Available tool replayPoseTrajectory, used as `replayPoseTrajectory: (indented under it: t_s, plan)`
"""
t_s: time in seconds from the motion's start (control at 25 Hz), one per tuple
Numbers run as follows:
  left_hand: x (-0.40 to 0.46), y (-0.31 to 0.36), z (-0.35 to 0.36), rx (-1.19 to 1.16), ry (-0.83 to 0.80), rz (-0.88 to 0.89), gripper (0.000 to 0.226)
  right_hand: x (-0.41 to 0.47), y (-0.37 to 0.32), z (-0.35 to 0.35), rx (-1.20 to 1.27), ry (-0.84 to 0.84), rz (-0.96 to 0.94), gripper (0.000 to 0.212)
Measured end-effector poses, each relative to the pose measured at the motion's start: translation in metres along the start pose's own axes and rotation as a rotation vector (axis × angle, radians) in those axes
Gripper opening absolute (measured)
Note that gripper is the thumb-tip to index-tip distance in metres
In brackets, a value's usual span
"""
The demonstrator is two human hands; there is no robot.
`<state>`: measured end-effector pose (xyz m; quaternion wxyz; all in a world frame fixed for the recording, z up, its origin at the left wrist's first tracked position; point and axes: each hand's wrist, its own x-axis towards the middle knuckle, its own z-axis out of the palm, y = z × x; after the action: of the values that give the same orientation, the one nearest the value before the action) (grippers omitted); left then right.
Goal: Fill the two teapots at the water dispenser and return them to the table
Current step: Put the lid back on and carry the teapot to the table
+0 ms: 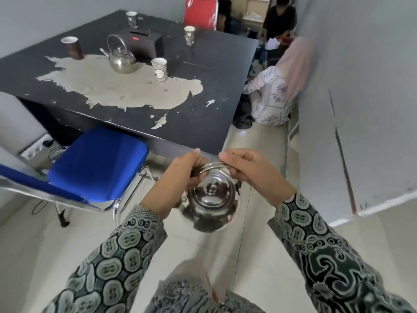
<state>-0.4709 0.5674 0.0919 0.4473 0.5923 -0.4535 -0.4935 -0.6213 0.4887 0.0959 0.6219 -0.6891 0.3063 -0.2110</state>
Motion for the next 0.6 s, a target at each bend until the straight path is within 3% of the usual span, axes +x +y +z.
replayPoseTrajectory:
  t_s: [0.16, 0.4, 0.6]
  plan:
    - [0.085, 0.008, 0.0, -0.006, 0.038, -0.017, 0.057, 0.076, 0.005, -0.064, -0.151, -0.08, 0.027, 0.042]
    - [0.206, 0.025, -0.012, -0.035, 0.143, -0.046, 0.048, 0.199, -0.008, -0.143, -0.342, -0.418, 0.034, 0.043]
    - [0.294, 0.04, -0.032, 0.003, 0.331, -0.041, 0.054, 0.295, -0.019, -0.188, -0.374, -0.461, -0.02, 0.028]
